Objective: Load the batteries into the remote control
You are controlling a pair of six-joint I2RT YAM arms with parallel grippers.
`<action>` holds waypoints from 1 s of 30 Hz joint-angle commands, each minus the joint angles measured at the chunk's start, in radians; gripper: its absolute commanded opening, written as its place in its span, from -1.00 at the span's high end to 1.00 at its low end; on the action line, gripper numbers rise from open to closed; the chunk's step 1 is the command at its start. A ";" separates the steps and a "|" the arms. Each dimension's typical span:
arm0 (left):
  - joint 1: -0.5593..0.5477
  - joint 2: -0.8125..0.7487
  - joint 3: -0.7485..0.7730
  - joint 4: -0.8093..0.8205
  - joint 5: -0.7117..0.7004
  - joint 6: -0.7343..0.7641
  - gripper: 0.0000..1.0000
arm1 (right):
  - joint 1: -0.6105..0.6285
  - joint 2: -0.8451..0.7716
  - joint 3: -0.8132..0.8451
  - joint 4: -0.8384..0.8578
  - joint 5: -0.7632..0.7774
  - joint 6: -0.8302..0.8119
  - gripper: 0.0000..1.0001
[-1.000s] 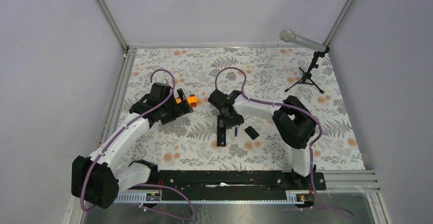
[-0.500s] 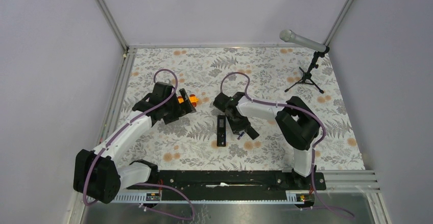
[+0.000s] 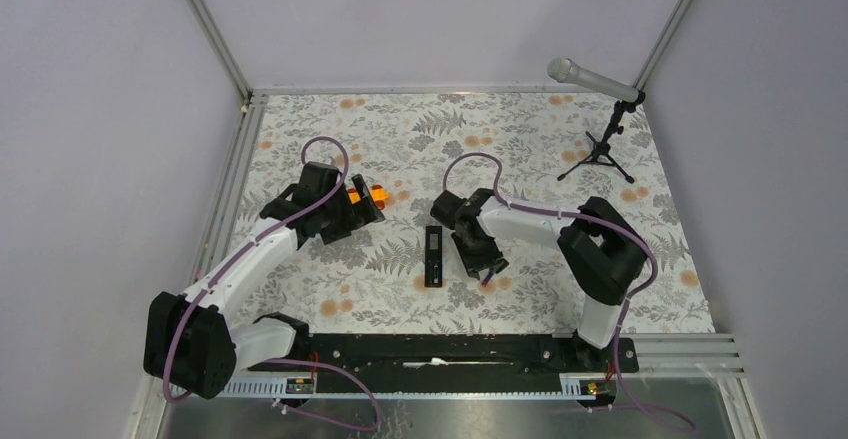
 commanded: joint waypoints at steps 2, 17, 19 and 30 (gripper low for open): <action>0.006 -0.003 0.003 0.035 0.014 -0.003 -0.97 | -0.004 -0.109 -0.090 0.000 -0.031 0.068 0.18; 0.006 0.035 0.015 0.046 0.029 -0.003 -0.97 | -0.032 -0.283 -0.155 0.052 -0.038 0.188 0.03; 0.006 0.037 0.014 0.050 0.033 -0.003 -0.97 | -0.040 -0.274 -0.156 0.054 -0.041 0.214 0.09; 0.006 -0.032 -0.031 0.098 0.018 0.007 -0.97 | -0.089 -0.242 -0.244 0.180 -0.032 0.459 0.37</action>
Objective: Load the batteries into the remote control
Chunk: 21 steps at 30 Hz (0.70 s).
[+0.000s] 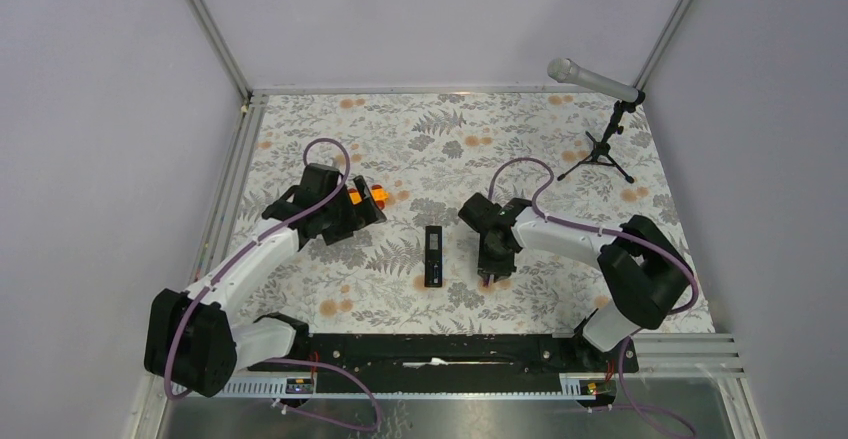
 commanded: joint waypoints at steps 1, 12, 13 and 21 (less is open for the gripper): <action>0.006 -0.058 -0.019 0.065 0.003 0.013 -0.97 | -0.021 -0.015 -0.007 0.058 0.033 0.097 0.35; 0.040 -0.066 0.049 0.028 -0.051 0.051 -0.97 | 0.106 0.139 0.310 -0.016 0.077 -0.037 -0.36; 0.052 -0.073 0.055 0.016 -0.062 0.055 -0.97 | 0.131 0.186 0.345 -0.025 0.085 -0.036 -0.49; 0.180 -0.139 0.025 -0.071 -0.118 0.046 -0.97 | 0.200 0.351 0.440 -0.009 0.124 0.018 -0.89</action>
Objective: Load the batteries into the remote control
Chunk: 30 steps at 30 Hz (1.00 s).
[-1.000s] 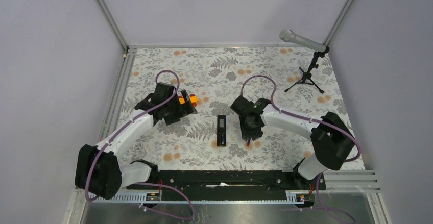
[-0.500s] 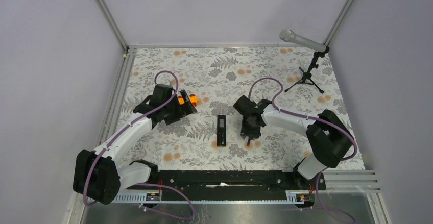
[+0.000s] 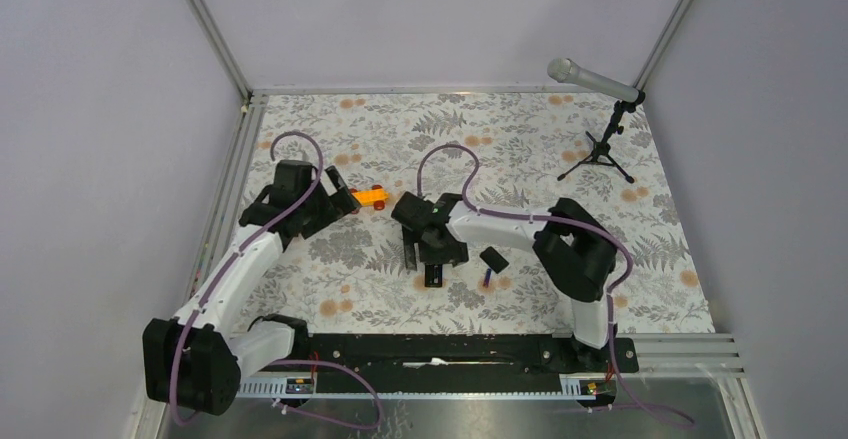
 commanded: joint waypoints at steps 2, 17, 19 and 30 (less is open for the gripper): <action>0.088 -0.058 -0.011 -0.023 -0.022 -0.006 -0.97 | 0.004 0.040 0.033 -0.021 0.030 0.028 -0.79; 0.098 -0.046 -0.164 0.195 0.318 -0.095 -0.97 | 0.007 0.032 -0.018 -0.005 -0.003 0.019 0.30; 0.088 -0.027 -0.194 0.267 0.395 -0.116 -0.96 | 0.008 -0.006 -0.043 0.043 0.003 0.000 0.32; -0.129 0.234 -0.178 0.564 0.528 -0.217 -0.90 | -0.013 -0.185 -0.174 0.229 -0.135 -0.076 0.31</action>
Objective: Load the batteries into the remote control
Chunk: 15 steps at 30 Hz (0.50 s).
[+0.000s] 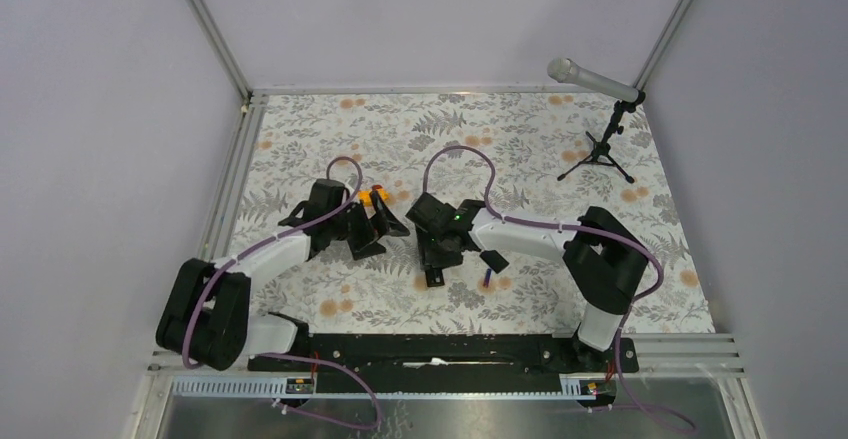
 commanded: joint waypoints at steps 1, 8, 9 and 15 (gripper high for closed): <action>-0.070 0.087 0.053 0.187 0.054 -0.060 -0.90 | -0.016 -0.077 -0.019 0.085 -0.075 -0.034 0.31; -0.151 0.206 0.084 0.294 0.071 -0.124 -0.55 | -0.050 -0.113 -0.050 0.182 -0.201 -0.030 0.29; -0.156 0.212 0.080 0.317 0.078 -0.136 -0.42 | -0.055 -0.113 -0.047 0.182 -0.216 -0.029 0.29; -0.157 0.228 0.062 0.396 0.111 -0.151 0.14 | -0.081 -0.113 -0.035 0.195 -0.304 -0.030 0.28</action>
